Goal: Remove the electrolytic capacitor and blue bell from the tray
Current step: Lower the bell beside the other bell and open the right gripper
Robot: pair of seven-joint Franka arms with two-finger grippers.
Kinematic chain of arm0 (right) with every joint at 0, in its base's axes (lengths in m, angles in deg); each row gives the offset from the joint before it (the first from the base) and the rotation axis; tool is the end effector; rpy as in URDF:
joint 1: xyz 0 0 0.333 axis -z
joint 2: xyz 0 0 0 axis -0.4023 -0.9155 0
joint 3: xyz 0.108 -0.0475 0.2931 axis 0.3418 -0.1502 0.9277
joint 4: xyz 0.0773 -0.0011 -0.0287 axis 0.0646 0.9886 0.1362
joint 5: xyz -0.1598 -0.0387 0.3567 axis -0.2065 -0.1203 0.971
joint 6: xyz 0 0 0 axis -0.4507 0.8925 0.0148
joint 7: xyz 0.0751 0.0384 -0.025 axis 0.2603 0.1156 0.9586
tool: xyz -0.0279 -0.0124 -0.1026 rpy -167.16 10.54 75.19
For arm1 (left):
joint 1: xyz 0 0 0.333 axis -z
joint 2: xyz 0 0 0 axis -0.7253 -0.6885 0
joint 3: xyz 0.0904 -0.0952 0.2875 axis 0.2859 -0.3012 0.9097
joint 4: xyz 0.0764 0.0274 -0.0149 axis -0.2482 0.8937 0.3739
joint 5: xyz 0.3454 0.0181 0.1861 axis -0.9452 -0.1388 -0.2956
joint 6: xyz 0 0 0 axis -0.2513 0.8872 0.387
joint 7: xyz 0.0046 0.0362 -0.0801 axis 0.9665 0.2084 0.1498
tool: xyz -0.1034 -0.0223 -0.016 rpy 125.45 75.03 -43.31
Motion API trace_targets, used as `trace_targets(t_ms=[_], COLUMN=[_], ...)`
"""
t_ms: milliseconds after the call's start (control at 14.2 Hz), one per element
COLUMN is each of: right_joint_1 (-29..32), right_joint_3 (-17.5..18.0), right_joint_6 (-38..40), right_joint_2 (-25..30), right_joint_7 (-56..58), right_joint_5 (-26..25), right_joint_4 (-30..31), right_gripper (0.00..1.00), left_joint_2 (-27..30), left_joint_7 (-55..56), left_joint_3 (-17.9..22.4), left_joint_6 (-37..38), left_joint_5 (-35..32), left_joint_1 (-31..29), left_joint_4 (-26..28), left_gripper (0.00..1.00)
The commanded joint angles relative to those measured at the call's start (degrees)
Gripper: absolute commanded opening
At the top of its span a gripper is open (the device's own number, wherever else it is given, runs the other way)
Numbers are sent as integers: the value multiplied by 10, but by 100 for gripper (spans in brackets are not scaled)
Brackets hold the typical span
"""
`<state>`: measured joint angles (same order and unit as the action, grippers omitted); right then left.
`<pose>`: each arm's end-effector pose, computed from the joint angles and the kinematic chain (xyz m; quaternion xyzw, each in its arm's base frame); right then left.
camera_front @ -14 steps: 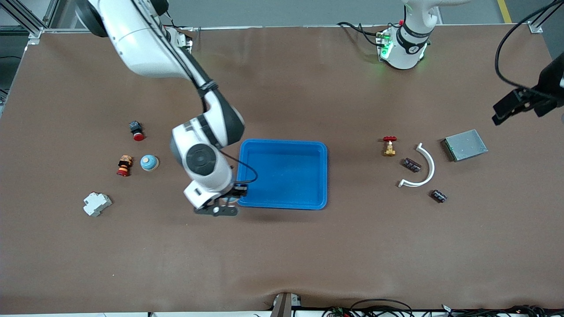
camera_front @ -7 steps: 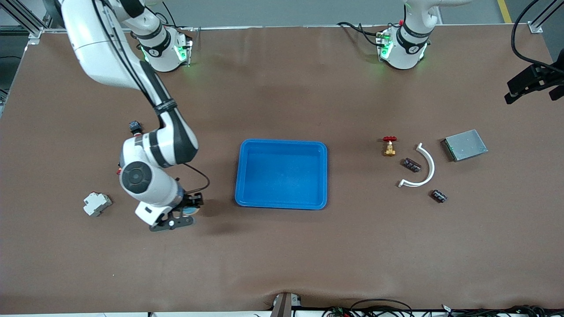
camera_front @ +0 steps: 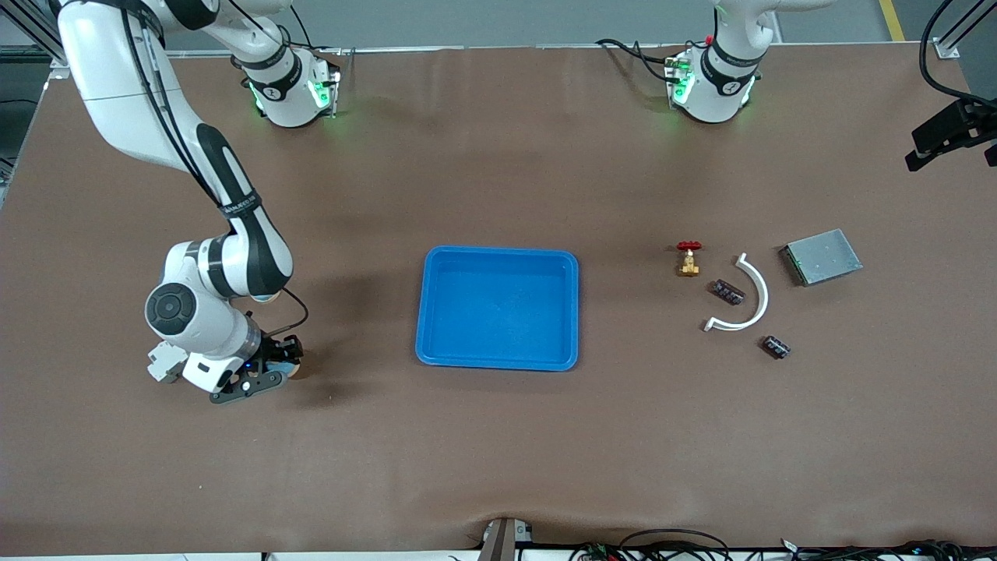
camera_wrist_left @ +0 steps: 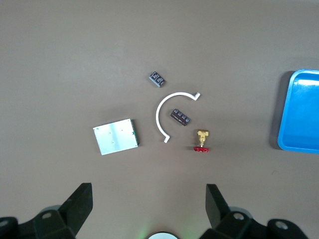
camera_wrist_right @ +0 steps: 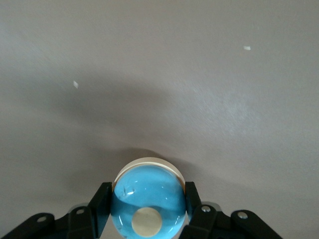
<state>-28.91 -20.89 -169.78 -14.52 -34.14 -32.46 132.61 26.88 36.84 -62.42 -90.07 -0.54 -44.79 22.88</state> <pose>0.6649 0.0658 0.2098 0.9854 0.1690 0.0204 0.0059 0.5232 0.0040 0.6887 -0.9998 -0.0158 -0.0002 0.0114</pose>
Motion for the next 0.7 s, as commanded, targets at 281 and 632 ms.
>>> trace_targets(t_ms=[281,632], right_joint_1=[58,69], right_joint_3=[11,11], right_joint_6=[-38,-38], right_joint_2=[30,44], right_joint_7=[102,116], right_joint_5=[5,5], right_joint_4=[70,92], right_gripper=[0,0], left_joint_2=[6,-9], left_joint_7=[-1,0], left_joint_3=[1,0], left_joint_6=[-34,-42], left_joint_5=[10,9], left_joint_1=[4,8], left_joint_4=[26,16], left_gripper=[100,100])
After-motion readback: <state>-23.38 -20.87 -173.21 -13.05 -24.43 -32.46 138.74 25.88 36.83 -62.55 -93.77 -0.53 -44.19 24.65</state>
